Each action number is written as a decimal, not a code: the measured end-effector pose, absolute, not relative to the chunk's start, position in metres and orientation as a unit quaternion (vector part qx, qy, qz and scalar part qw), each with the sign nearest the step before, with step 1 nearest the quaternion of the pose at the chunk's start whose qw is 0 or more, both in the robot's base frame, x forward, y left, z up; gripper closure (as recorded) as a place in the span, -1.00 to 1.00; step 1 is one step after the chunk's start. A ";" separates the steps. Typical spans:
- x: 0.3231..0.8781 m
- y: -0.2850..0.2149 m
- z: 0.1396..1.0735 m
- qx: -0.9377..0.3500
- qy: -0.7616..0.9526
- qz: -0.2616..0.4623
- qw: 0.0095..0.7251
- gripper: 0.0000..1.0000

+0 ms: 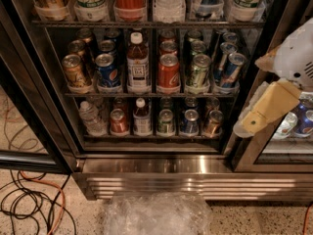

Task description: Pick blue plastic bottle from middle shelf of fridge

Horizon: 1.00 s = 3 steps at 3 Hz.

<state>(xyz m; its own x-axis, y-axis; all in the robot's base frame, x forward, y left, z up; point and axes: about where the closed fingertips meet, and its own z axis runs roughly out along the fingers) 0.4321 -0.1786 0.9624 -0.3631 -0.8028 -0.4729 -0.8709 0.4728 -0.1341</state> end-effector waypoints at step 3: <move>0.442 -0.128 0.959 -0.547 0.782 0.082 0.288 -1.00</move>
Offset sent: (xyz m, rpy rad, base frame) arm 0.0099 0.0442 -0.0150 0.0234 -0.0430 0.0770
